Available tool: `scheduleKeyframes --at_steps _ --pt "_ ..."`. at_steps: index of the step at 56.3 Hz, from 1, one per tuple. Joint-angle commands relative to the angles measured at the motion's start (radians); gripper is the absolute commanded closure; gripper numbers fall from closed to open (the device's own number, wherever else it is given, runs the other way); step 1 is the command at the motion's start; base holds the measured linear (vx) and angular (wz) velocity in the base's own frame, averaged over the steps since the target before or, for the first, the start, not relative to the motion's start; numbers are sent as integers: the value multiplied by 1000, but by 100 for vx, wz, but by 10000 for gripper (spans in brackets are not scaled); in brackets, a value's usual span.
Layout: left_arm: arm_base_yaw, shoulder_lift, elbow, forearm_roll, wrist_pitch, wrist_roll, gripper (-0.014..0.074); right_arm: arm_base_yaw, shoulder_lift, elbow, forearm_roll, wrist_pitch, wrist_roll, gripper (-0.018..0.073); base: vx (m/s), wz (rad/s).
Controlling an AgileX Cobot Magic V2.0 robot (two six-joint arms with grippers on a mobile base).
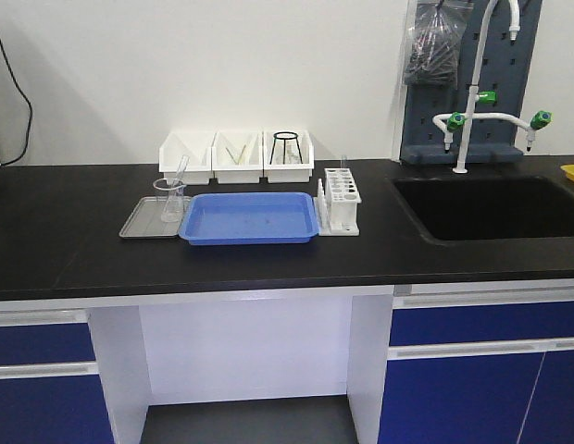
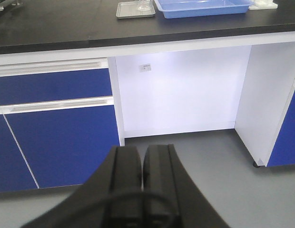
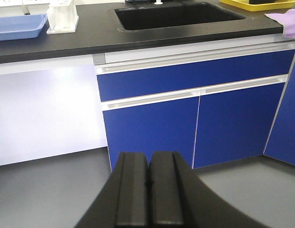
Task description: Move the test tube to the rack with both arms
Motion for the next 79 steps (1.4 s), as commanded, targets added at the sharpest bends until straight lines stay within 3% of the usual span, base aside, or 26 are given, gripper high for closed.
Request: scheduleKeyframes --at_steps 1,49,79 --pt "0 -15 -29 -7 -81 -2 437 -4 -6 18 -9 -80 -5 570 0 0" --pt "0 -15 -29 -7 -81 -2 437 -4 -6 18 -9 -80 -5 570 1 0" --pt "0 -15 -29 -7 -81 -2 437 -4 -6 18 -9 -80 -5 570 20 -3"
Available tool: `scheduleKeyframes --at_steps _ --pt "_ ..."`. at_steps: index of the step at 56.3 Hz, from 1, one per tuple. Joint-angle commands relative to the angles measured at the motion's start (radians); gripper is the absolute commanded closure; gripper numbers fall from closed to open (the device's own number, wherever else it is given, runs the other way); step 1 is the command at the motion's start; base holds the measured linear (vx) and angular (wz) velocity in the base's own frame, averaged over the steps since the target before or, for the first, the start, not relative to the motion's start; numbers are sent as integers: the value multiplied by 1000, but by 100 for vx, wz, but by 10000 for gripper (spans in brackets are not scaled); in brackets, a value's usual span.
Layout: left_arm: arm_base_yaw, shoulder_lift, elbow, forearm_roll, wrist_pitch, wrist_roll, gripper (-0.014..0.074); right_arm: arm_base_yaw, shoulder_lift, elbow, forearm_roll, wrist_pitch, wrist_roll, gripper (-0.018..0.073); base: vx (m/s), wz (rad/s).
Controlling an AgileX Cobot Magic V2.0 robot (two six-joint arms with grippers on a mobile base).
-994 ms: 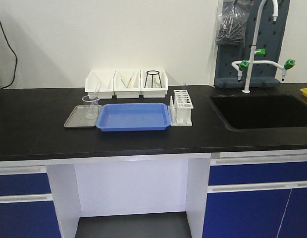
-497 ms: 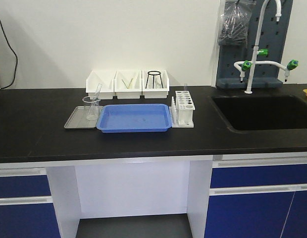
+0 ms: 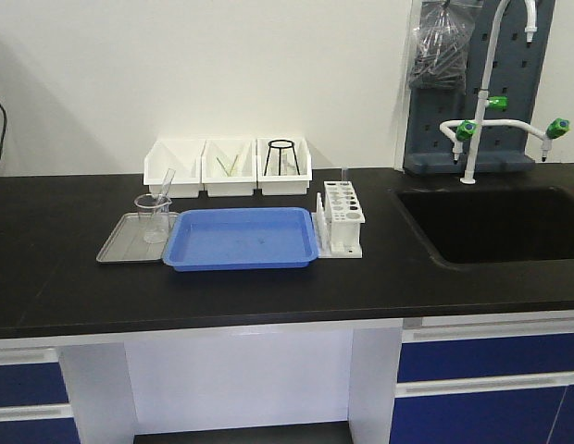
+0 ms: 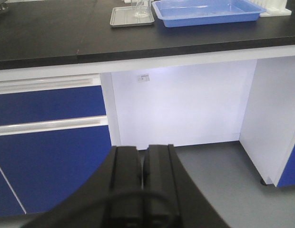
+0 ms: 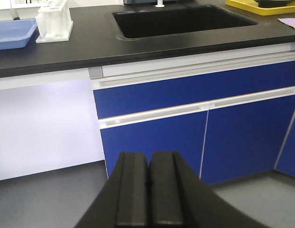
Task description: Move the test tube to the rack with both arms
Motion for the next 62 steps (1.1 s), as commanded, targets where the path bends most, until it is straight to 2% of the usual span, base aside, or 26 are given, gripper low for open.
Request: scheduleKeyframes --at_steps 1,33,62 --pt "0 -15 -29 -7 -81 -2 437 -4 -6 18 -9 -80 -5 570 27 -1" --pt "0 -15 -29 -7 -81 -2 437 -4 -6 18 -9 -80 -5 570 35 12" --pt "0 -15 -29 -7 -81 -2 437 -4 -6 18 -9 -80 -5 570 34 -3"
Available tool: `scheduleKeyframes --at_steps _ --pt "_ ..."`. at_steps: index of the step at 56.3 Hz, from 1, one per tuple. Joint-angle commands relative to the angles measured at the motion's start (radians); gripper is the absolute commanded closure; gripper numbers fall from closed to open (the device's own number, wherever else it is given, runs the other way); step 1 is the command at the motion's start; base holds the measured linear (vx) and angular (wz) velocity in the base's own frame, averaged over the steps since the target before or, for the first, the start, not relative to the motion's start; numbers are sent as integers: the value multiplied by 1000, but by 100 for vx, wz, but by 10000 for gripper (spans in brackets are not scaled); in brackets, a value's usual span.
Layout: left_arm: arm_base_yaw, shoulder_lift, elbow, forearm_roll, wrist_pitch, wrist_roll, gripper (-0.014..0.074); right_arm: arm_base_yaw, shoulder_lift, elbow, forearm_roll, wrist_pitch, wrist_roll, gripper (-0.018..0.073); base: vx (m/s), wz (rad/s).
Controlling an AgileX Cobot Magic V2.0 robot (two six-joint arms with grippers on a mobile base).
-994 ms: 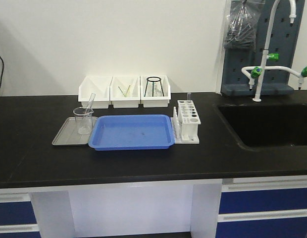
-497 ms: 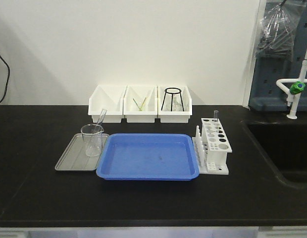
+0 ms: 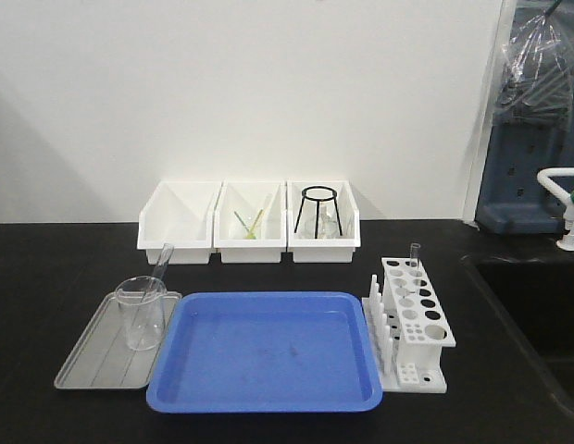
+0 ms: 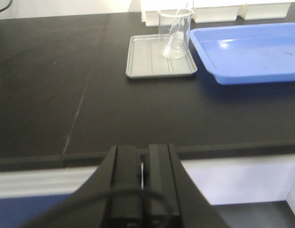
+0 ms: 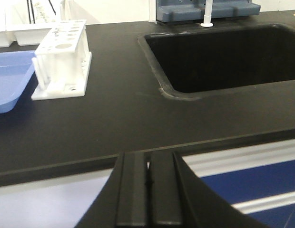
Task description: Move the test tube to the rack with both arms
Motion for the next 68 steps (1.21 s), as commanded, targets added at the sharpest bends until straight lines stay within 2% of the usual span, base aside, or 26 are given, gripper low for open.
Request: scheduleKeyframes --at_steps 1,30,61,63,68 --pt "0 -15 -29 -7 -81 -2 437 -4 -6 18 -9 -80 -5 570 29 -11" --pt "0 -15 -29 -7 -81 -2 437 -4 -6 18 -9 -80 -5 570 21 -9" --pt "0 -15 -29 -7 -81 1 437 -4 -6 18 -9 -80 -5 570 6 -4" --pt "0 -15 -29 3 -84 9 437 -4 -6 18 -9 -80 -5 570 0 0" --pt "0 -15 -29 89 -109 54 437 -4 -6 18 -9 -80 -5 570 0 0"
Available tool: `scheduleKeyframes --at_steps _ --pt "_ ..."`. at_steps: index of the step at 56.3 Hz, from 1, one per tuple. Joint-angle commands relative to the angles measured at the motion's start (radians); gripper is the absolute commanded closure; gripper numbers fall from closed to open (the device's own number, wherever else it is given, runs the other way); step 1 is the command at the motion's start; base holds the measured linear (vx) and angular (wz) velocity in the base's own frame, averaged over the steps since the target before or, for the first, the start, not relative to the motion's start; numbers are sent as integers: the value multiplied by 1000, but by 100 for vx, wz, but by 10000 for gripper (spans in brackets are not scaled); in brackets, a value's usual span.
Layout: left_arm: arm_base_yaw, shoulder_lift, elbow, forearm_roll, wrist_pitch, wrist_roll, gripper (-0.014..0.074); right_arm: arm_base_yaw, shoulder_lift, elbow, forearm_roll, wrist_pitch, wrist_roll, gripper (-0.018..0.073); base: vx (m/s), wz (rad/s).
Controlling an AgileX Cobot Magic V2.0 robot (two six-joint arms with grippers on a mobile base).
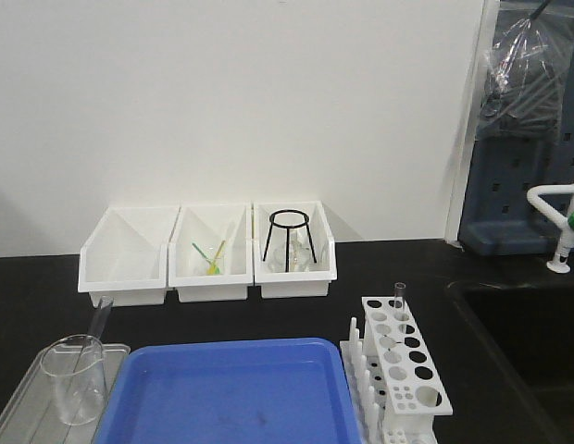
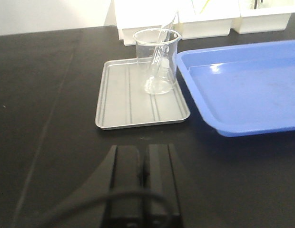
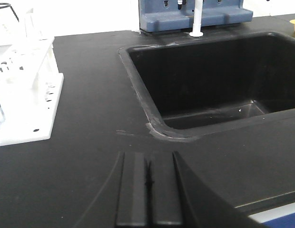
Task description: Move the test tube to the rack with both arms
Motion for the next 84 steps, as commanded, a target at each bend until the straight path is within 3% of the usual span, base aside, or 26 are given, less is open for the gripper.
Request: scheduleKeyframes --at_steps 1,6,20,28,33,42,49,54,68,84 --pt "0 -15 -29 84 -120 44 437 -4 -6 18 -9 -80 -5 570 0 0" --pt "-1 -15 -29 80 -208 13 437 -4 -6 18 -9 -80 -5 570 0 0" --pt "-1 -15 -29 -110 -612 -185 437 -4 -6 18 -16 -84 -5 570 0 0" --pt "-1 -15 -31 -112 -835 -192 437 -4 -6 18 -16 -112 -5 570 0 0" --pt "-1 -15 -46 -112 -907 -211 437 -4 -6 18 23 -216 28 570 0 0" --pt "-1 -15 -93 -112 -875 -235 437 -4 -6 18 205 -503 178 570 0 0" --pt "-1 -11 -161 -112 -810 -235 437 -4 -5 15 231 -755 213 570 0 0" --pt "-1 5 -228 -112 -767 -234 437 -4 -5 -14 231 -843 242 570 0 0" --pt "-1 180 -434 -112 -748 -232 437 -4 100 -231 216 -667 273 570 0 0" --pt "-1 471 -678 -112 -687 -233 437 -4 417 -505 215 -655 273 570 0 0"
